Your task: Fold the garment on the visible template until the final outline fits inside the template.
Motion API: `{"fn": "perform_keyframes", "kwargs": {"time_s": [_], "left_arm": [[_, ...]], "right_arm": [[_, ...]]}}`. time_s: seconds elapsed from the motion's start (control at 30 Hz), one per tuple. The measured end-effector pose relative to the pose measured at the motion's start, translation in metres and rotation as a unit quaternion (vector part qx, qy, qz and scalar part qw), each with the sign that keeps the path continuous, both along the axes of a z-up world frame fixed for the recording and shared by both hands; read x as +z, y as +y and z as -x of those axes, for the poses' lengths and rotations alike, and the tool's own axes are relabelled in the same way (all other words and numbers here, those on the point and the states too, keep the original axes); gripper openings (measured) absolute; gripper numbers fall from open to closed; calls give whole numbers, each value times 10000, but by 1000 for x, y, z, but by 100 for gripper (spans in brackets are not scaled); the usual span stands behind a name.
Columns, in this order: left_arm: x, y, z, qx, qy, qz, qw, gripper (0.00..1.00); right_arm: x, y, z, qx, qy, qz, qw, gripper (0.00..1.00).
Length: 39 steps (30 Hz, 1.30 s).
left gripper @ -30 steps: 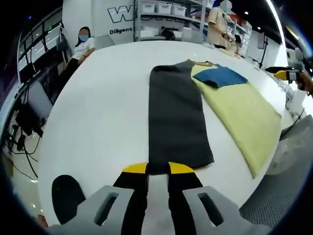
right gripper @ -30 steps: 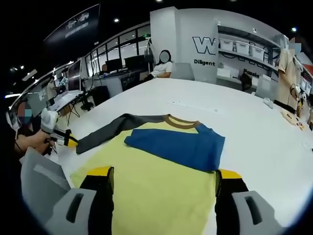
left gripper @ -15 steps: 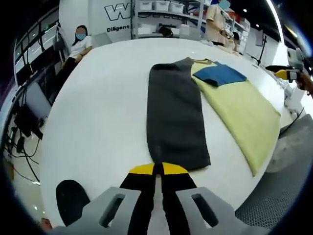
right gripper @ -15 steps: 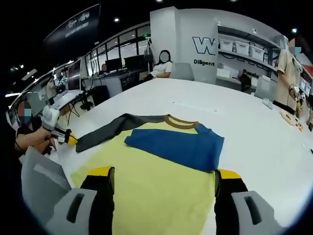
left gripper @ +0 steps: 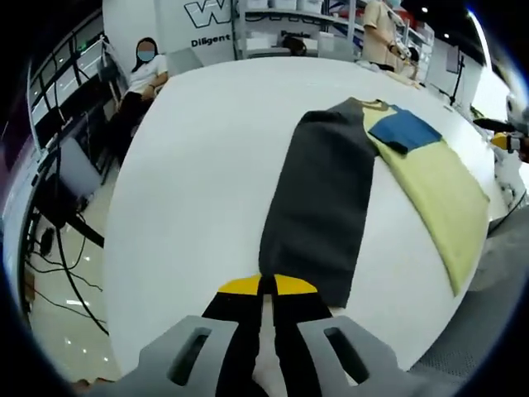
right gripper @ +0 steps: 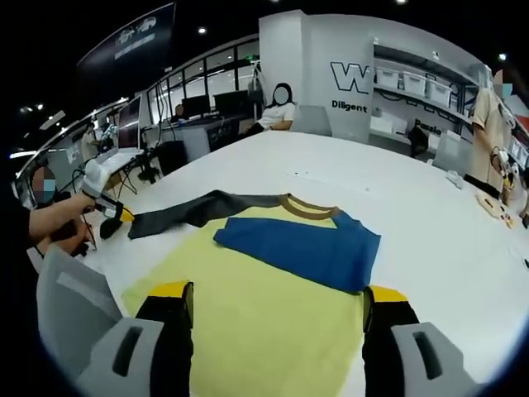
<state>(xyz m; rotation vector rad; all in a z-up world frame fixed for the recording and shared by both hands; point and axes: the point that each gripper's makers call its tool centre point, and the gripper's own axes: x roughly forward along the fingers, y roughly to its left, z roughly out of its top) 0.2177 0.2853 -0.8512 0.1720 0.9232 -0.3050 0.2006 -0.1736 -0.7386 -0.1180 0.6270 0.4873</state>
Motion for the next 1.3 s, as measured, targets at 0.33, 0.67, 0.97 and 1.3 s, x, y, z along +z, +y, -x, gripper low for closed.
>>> {"fn": "perform_keyframes", "kwargs": {"time_s": [0.33,0.67,0.97,1.3], "left_arm": [[1,19,-19,54,94,-75,9999,0],[-3,42,-40,-107,265,-430,9987,0],[-2,57,-60,-343,292,-807,9957,0],[-3,67,-72,-296,357,-892,9949,0]], "right_arm": [[-4,3,10,73,273,-90,9996,90],[-11,6,22,143,456,-40,9988,94],[-11,5,22,111,508,-72,9986,95],[-10,2,19,93,542,-4,9985,96]]}}
